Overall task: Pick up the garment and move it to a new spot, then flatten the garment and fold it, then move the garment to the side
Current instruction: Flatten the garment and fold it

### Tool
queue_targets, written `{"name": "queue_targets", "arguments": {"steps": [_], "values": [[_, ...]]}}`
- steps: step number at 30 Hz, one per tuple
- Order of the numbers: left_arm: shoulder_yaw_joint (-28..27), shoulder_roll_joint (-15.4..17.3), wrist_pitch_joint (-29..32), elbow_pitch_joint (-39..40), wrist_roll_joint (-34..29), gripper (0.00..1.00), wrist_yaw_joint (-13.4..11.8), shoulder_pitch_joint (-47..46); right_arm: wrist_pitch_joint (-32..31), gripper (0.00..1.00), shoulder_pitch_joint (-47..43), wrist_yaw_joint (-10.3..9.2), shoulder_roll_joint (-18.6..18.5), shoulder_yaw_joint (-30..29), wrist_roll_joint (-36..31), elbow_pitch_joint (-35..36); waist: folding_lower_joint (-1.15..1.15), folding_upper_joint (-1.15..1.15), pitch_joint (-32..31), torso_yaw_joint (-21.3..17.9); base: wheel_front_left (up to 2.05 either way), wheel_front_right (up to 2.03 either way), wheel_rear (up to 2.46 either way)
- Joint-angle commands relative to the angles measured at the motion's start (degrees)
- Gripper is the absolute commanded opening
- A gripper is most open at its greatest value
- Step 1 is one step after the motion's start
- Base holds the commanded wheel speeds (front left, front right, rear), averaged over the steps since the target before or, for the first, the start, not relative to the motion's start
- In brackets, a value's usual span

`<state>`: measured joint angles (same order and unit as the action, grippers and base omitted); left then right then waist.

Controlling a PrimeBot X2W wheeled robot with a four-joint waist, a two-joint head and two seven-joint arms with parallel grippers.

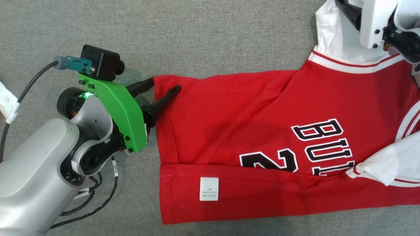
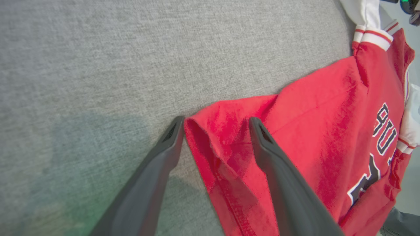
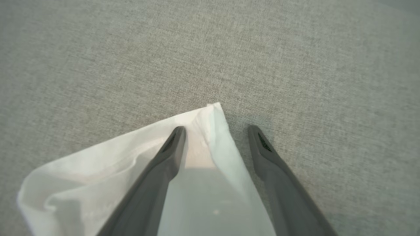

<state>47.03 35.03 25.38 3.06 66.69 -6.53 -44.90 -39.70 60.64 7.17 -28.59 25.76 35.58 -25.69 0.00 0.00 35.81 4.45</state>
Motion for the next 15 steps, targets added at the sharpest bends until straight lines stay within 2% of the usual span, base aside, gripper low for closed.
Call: {"name": "queue_targets", "arguments": {"steps": [1, 7, 11, 15], "values": [[0.69, -0.53, -0.01, -1.53, -0.93, 0.00, -0.48, 0.98, 0.18, 0.00, -2.18, 0.57, 2.01, 2.97, 1.49, -0.54, 0.00, 0.00, 0.00, -0.19, 0.00, 0.00, 0.00], [-0.53, -0.47, -3.31, -3.67, -1.64, 0.00, -0.04, 1.42, 9.16, 0.00, 0.22, 0.31, -0.26, 1.99, 3.15, -1.55, 0.00, 0.00, -2.65, -1.54, 0.00, 0.00, 0.00], [-1.03, -0.05, -5.11, -3.05, -1.24, 0.00, 0.08, 3.07, 12.69, 0.00, -1.15, 0.32, -0.61, 0.81, 7.62, -1.84, 0.00, 0.00, -5.77, -2.58, 0.00, 0.00, 0.00], [-1.63, 0.81, -7.09, -1.10, -0.86, 0.00, -0.22, 5.41, 15.29, 0.00, -4.84, 0.32, -3.42, 0.82, 12.21, 0.79, 0.00, 0.00, -9.34, -3.62, 0.00, 0.00, 0.00]]}}
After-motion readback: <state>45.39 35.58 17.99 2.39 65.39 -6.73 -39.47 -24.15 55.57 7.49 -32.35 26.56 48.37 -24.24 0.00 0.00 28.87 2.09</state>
